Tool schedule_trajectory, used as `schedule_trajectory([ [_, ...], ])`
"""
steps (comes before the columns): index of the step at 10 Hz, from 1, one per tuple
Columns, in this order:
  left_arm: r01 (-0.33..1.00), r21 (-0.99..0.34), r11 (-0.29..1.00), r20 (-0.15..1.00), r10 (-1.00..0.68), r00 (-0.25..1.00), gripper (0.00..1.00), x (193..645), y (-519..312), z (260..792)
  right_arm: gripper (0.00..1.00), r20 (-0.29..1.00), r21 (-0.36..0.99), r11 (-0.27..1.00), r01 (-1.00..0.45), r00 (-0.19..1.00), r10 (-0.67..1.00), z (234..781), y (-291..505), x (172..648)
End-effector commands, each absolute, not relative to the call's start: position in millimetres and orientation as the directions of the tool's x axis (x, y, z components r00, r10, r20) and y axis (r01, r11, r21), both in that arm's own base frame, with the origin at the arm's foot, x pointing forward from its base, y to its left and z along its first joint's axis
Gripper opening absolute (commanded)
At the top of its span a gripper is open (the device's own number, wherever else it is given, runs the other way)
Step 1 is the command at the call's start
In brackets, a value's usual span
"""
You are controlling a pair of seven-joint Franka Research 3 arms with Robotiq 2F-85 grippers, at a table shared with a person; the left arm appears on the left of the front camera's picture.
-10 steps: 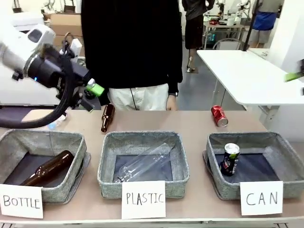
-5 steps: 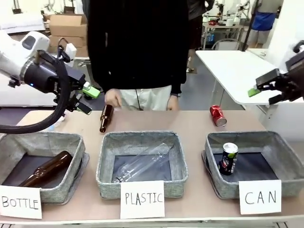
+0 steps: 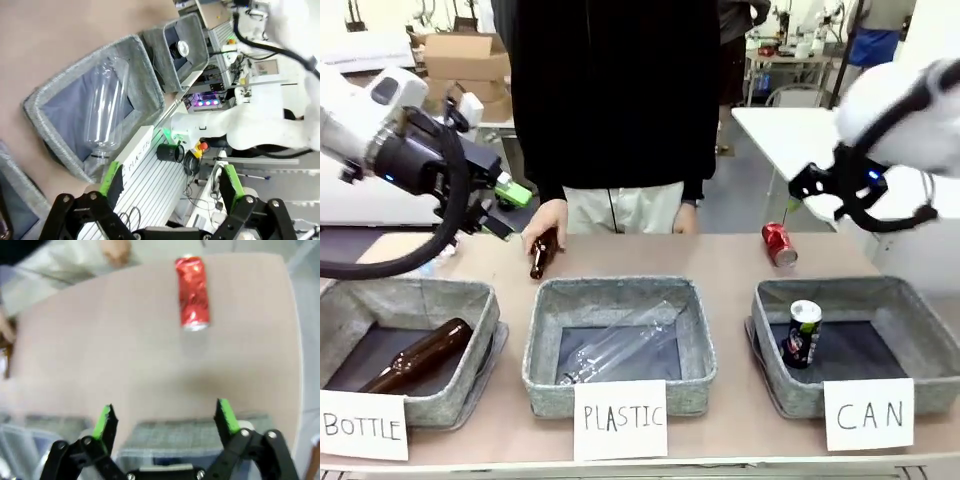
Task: Sort the can waste into the basket.
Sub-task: Pick up the can waste from the table and place it in the right Fabric basket.
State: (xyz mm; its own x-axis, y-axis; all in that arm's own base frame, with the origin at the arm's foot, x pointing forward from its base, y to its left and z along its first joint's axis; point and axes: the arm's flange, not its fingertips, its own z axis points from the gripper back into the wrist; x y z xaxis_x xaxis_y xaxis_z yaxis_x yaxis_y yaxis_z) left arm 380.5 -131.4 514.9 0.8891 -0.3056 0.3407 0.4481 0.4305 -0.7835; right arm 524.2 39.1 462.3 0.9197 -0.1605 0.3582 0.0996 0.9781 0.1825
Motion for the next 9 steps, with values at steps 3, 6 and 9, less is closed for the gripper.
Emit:
schedule_trajectory([
  [3, 0.448, -0.781, 0.436, 0.332, -0.318, 0.888, 1.00, 379, -130, 518, 1.00, 0.144, 0.019, 0.979, 0.202, 0.969, -0.202, 414, 46, 654],
  [6, 0.448, -0.781, 0.436, 0.332, -0.318, 0.888, 1.00, 379, -130, 518, 1.00, 0.156, 0.016, 0.981, 0.193, 0.969, -0.193, 385, 37, 651],
  [9, 0.448, -0.781, 0.436, 0.332, -0.318, 0.888, 1.00, 379, -130, 518, 1.00, 0.085, 0.024, 0.979, 0.203, 0.975, -0.205, 347, 40, 675],
])
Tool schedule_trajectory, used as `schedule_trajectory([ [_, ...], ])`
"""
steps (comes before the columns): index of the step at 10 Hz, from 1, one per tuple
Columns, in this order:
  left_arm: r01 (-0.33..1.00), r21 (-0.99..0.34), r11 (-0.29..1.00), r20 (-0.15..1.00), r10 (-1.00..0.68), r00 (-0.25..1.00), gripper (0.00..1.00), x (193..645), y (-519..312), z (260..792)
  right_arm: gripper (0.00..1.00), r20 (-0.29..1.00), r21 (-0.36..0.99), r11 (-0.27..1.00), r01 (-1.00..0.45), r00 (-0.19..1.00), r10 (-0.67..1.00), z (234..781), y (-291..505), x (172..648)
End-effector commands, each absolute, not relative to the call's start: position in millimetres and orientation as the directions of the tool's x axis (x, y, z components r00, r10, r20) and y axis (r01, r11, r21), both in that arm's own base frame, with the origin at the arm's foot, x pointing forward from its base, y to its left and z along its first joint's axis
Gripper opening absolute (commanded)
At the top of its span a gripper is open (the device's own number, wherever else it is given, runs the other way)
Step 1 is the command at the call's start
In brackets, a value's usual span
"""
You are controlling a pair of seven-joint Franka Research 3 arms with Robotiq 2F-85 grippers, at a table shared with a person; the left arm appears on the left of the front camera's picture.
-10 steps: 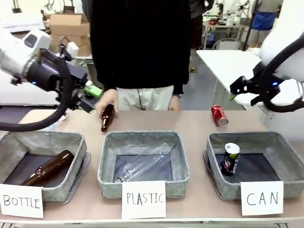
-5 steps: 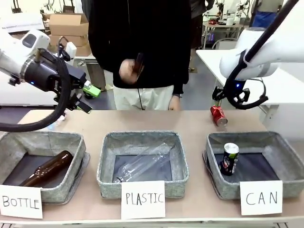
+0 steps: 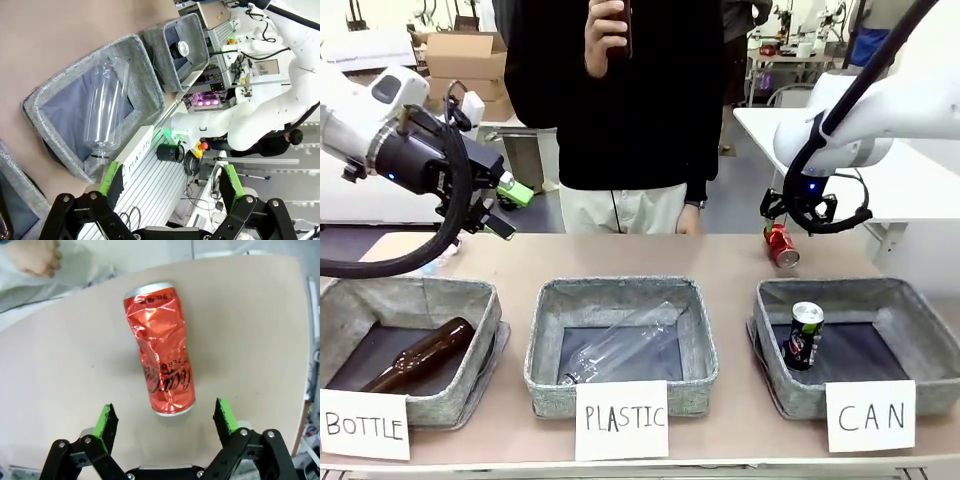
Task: Sort the can waste into the basket.
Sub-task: Pick up the can waste from the table and place it in the right Fabric basket.
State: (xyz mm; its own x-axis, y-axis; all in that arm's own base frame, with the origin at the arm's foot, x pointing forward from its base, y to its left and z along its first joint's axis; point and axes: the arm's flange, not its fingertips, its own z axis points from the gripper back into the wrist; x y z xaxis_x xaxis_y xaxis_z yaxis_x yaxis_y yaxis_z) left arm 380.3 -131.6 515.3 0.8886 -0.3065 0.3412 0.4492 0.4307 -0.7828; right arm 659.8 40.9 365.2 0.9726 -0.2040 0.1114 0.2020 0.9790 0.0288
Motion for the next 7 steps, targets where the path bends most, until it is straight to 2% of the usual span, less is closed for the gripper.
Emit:
schedule_trajectory([
  [1, 0.448, -0.781, 0.436, 0.332, -0.318, 0.888, 1.00, 379, -130, 518, 1.00, 0.070, 0.038, 0.978, 0.206, 0.976, -0.208, 329, 34, 687],
  [3, 0.448, -0.781, 0.436, 0.332, -0.318, 0.888, 1.00, 379, -130, 518, 1.00, 0.124, 0.042, 0.975, 0.219, 0.967, -0.223, 310, 29, 696],
  [5, 0.448, -0.781, 0.436, 0.332, -0.318, 0.888, 1.00, 379, -130, 518, 1.00, 0.113, 0.081, 0.978, 0.191, 0.973, -0.199, 310, 30, 690],
  [6, 0.448, -0.781, 0.436, 0.332, -0.318, 0.888, 1.00, 379, -130, 518, 0.40, 0.117, 0.064, 0.979, 0.195, 0.973, -0.201, 311, 30, 689],
  [7, 0.448, -0.781, 0.436, 0.332, -0.318, 0.888, 1.00, 379, -130, 518, 0.40, 0.112, 0.068, 0.978, 0.199, 0.972, -0.206, 311, 29, 689],
])
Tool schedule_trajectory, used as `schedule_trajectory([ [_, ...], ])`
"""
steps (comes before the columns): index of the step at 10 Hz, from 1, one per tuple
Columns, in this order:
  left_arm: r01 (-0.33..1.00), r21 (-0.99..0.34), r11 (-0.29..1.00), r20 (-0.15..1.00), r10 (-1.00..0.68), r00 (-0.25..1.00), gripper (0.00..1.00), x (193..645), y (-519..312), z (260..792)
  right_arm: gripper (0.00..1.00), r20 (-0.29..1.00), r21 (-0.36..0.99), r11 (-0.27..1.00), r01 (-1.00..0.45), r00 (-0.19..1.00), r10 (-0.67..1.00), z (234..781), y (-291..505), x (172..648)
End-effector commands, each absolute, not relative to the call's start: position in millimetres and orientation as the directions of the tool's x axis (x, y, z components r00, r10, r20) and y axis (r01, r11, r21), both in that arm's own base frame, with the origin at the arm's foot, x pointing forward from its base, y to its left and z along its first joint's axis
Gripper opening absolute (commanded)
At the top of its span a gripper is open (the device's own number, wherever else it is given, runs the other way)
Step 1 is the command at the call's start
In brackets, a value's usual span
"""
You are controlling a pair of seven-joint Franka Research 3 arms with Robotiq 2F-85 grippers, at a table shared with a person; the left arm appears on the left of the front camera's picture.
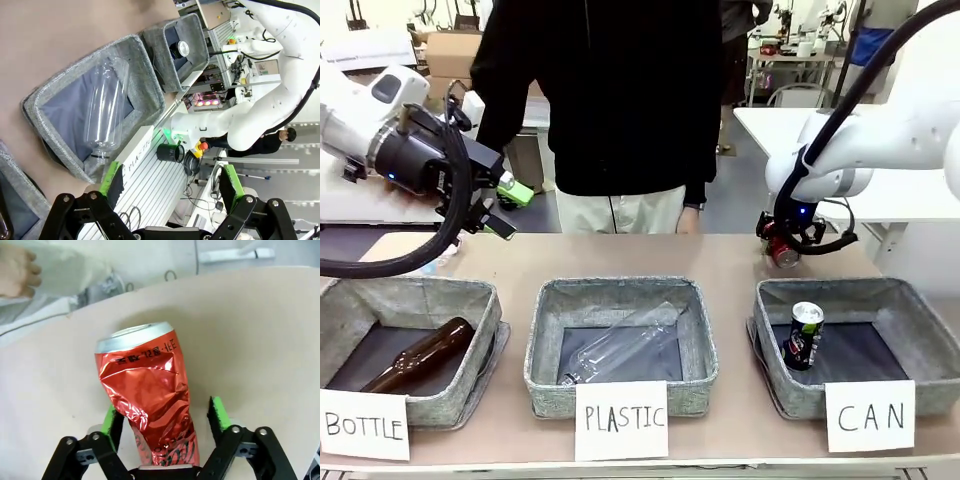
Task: Sort the can waste into the basket.
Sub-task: Pick up the can waste from the table and place it in the right Fabric basket.
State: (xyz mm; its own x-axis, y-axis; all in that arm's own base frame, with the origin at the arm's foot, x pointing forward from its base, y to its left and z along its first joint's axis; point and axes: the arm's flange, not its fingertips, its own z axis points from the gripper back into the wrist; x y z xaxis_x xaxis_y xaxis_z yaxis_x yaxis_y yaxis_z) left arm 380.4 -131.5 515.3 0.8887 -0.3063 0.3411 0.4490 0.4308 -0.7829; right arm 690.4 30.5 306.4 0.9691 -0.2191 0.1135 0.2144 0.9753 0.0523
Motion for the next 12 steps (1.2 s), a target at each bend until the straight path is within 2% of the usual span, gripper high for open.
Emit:
schedule_trajectory([
  [1, 0.448, -0.781, 0.436, 0.332, -0.318, 0.888, 1.00, 379, -130, 518, 0.00, 0.107, 0.058, 0.978, 0.200, 0.973, -0.205, 310, 30, 688],
  [2, 0.448, -0.781, 0.436, 0.332, -0.318, 0.888, 1.00, 379, -130, 518, 0.34, 0.096, 0.057, 0.979, 0.197, 0.975, -0.202, 309, 31, 688],
  [3, 0.448, -0.781, 0.436, 0.332, -0.318, 0.888, 1.00, 379, -130, 518, 0.00, 0.093, 0.045, 0.980, 0.191, 0.976, -0.195, 308, 33, 687],
  [7, 0.448, -0.781, 0.436, 0.332, -0.318, 0.888, 1.00, 379, -130, 518, 0.00, 0.097, 0.032, 0.981, 0.192, 0.976, -0.195, 308, 34, 684],
  [9, 0.448, -0.781, 0.436, 0.332, -0.318, 0.888, 1.00, 379, -130, 518, 0.00, 0.130, 0.045, 0.979, 0.199, 0.971, -0.203, 326, 32, 671],
  [10, 0.448, -0.781, 0.436, 0.332, -0.318, 0.888, 1.00, 379, -130, 518, 0.00, 0.193, 0.077, 0.976, 0.205, 0.957, -0.216, 363, 28, 644],
  [11, 0.448, -0.781, 0.436, 0.332, -0.318, 0.888, 1.00, 379, -130, 518, 0.00, 0.211, 0.157, 0.966, 0.203, 0.949, -0.234, 411, 21, 597],
  [12, 0.448, -0.781, 0.436, 0.332, -0.318, 0.888, 1.00, 379, -130, 518, 0.00, 0.226, 0.239, 0.963, 0.124, 0.957, -0.180, 452, 8, 537],
])
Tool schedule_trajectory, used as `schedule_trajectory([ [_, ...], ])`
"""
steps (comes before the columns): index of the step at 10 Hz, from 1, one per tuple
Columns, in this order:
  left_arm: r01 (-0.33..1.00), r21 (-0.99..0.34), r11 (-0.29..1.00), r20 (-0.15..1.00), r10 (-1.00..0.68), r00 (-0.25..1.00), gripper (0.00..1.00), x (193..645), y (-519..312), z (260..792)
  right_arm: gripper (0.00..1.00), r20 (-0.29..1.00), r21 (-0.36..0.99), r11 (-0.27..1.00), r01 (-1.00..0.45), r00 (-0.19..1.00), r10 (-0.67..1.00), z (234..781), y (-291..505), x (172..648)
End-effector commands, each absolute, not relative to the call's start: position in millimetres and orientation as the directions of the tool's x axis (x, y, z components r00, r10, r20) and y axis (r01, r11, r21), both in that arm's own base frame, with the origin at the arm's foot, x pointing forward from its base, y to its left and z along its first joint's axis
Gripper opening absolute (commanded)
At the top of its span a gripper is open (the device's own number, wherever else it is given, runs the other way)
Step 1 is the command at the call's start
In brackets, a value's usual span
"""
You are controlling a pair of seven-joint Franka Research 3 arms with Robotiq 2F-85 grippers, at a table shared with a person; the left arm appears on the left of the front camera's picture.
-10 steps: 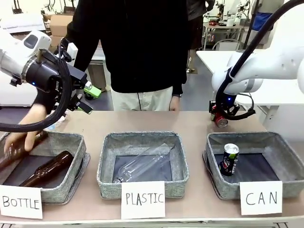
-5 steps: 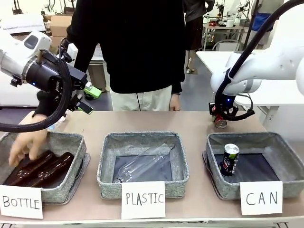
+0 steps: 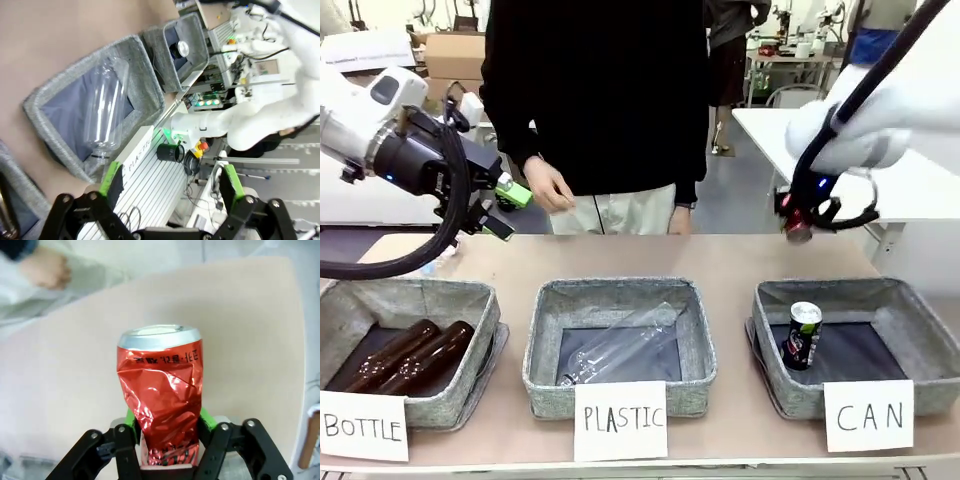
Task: Sort the can waste into the basket.
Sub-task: Pick up the can waste from the table and place it in the right Fabric basket.
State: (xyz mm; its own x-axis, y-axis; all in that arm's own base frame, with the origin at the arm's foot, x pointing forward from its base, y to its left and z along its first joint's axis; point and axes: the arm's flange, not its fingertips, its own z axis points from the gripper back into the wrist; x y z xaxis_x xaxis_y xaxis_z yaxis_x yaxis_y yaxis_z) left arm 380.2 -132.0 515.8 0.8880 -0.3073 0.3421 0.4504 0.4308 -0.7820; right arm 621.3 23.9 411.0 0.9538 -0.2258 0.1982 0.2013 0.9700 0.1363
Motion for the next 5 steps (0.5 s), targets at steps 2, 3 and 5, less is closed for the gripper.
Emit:
schedule_trajectory([
  [2, 0.448, -0.781, 0.436, 0.332, -0.318, 0.888, 1.00, 379, -130, 518, 0.00, 0.091, 0.246, 0.969, -0.024, 0.996, 0.001, 463, -10, 457],
  [3, 0.448, -0.781, 0.436, 0.332, -0.318, 0.888, 1.00, 379, -130, 518, 0.00, 0.066, 0.255, 0.964, -0.073, 0.996, 0.058, 453, -16, 431],
  [5, 0.448, -0.781, 0.436, 0.332, -0.318, 0.888, 1.00, 379, -130, 518, 0.00, 0.062, 0.295, 0.947, -0.127, 0.992, 0.113, 429, -23, 400],
])
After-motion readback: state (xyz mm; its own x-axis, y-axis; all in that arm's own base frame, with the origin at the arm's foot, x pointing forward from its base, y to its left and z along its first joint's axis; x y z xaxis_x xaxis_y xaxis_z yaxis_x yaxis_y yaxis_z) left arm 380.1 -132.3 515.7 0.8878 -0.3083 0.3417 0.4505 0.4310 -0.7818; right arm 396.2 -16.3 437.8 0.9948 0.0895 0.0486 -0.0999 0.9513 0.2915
